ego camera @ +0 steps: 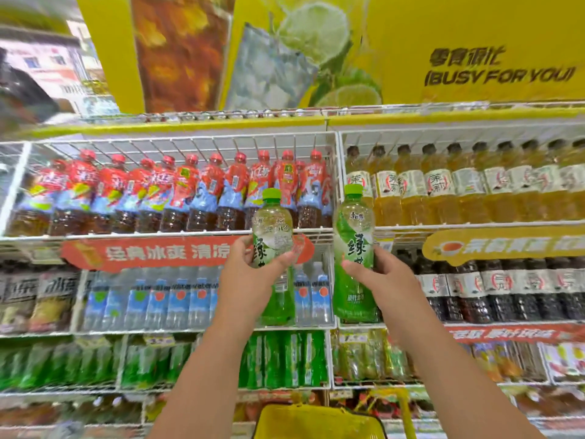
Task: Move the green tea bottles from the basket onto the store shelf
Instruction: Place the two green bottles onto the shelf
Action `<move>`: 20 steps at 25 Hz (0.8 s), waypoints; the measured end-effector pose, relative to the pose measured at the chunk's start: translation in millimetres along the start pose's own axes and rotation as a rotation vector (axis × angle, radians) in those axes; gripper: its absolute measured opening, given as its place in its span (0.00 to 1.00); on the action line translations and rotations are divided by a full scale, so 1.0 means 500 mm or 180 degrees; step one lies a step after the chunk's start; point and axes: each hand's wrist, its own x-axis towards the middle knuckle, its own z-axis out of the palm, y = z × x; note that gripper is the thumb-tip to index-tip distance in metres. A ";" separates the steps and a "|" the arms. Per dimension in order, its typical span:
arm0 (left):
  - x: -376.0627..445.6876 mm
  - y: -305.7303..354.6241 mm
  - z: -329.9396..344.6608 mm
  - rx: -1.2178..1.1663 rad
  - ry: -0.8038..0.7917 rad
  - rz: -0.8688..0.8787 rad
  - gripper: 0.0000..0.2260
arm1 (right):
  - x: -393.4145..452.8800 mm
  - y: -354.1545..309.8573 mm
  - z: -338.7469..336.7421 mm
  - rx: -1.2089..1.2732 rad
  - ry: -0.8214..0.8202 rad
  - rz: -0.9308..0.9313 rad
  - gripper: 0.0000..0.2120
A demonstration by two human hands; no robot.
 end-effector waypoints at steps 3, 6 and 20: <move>-0.008 0.008 0.003 -0.0077 0.0128 -0.0034 0.25 | 0.022 -0.007 -0.004 -0.0063 -0.0249 -0.0058 0.17; -0.027 0.013 -0.002 -0.0047 0.0426 -0.0093 0.28 | 0.045 -0.013 -0.002 -0.0158 -0.0501 -0.0102 0.16; -0.127 -0.020 -0.256 0.0199 0.1934 -0.0518 0.43 | 0.040 -0.010 0.293 0.0059 -0.1858 -0.0116 0.17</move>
